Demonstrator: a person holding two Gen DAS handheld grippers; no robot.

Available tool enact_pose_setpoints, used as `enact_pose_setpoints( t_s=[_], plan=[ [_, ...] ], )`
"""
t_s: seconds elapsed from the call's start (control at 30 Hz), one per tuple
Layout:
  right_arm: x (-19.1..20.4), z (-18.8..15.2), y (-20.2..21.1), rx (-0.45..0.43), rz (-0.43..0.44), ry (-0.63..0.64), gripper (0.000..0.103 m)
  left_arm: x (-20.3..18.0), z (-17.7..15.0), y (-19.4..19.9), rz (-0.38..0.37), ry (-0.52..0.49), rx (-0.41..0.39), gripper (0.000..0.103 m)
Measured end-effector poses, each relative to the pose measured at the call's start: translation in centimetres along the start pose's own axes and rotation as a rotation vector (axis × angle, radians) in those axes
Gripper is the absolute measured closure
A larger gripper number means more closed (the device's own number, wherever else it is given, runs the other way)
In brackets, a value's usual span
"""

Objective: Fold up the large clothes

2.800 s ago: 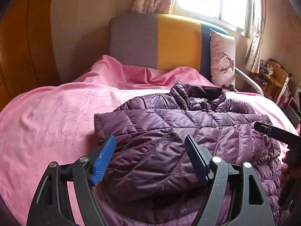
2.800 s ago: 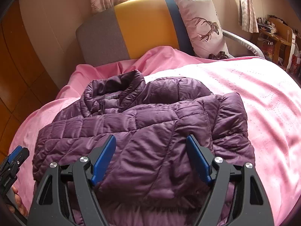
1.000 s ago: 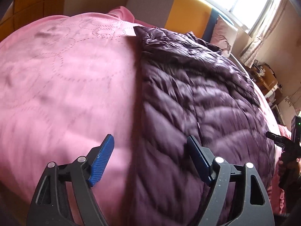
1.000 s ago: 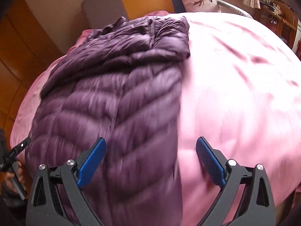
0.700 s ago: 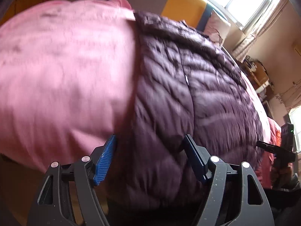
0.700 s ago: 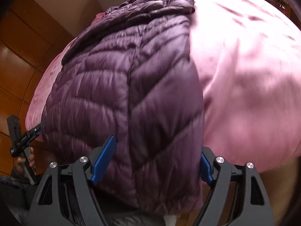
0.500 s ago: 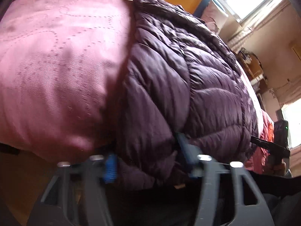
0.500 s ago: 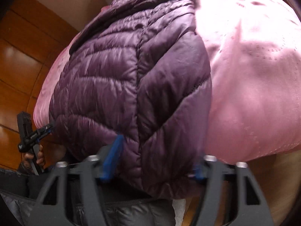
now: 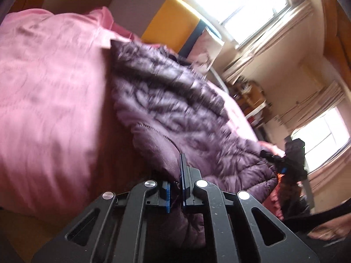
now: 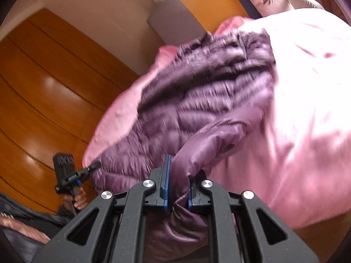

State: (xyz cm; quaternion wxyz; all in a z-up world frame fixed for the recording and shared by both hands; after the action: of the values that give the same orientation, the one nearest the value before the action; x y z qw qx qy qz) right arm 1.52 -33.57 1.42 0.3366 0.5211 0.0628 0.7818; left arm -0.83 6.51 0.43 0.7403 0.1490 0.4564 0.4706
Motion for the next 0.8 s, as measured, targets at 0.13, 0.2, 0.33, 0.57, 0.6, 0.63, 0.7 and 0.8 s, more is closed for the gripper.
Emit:
enact_pose_setpoints(
  t_s=[0.13,0.2,0.33,0.57,0.6,0.63,0.7,0.8],
  plan=[
    [-1.2,3.6,0.2,-0.058,-0.008,-0.022,0.093,-0.4,3.1,-0.5,-0.046,0.029,-0.050,0.097],
    [-2.2,5.6,-0.2,-0.079,-0.019,-0.040,0.093,-0.6,4.6,-1.0,-0.044,0.024,-0.071,0.097],
    [-4.0,8.6,-1.0,-0.102,-0.049,-0.080,0.093,-0.7,7.6,-3.0,-0.038,0.031,-0.088,0.097],
    [-7.8,12.7,-3.3,-0.110,-0.102,-0.189,0.093,1.7,13.1,-8.4,0.029,0.110,-0.068,0.097],
    [-8.3,13.2,-3.6,-0.109,-0.106,-0.207,0.093,1.9,13.5,-9.0,0.039,0.110,-0.063,0.097],
    [-8.9,13.6,-4.0,-0.105,-0.108,-0.224,0.093,2.1,13.8,-9.4,0.045,0.111,-0.059,0.097],
    [-10.0,14.4,-4.8,-0.091,-0.113,-0.262,0.090,2.4,15.0,-10.9,0.056,0.115,-0.044,0.097],
    [-11.2,15.4,-5.5,-0.084,-0.090,-0.316,0.073,2.9,16.2,-12.0,0.071,0.146,-0.022,0.092]
  ],
)
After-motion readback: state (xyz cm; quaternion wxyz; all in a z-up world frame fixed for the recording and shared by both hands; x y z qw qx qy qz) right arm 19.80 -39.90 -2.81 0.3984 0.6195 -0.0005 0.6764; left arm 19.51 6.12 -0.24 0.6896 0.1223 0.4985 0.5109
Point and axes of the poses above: each gripper's, at about its wrist camera, not at the fingertips, and y roughly against the way its jaws point, x to its left, z to its top, the point moved 1 cm from there along -y, roughly the way its jaws point, and after that the axes turned 8 degrees about z, right-handed, at the moved point
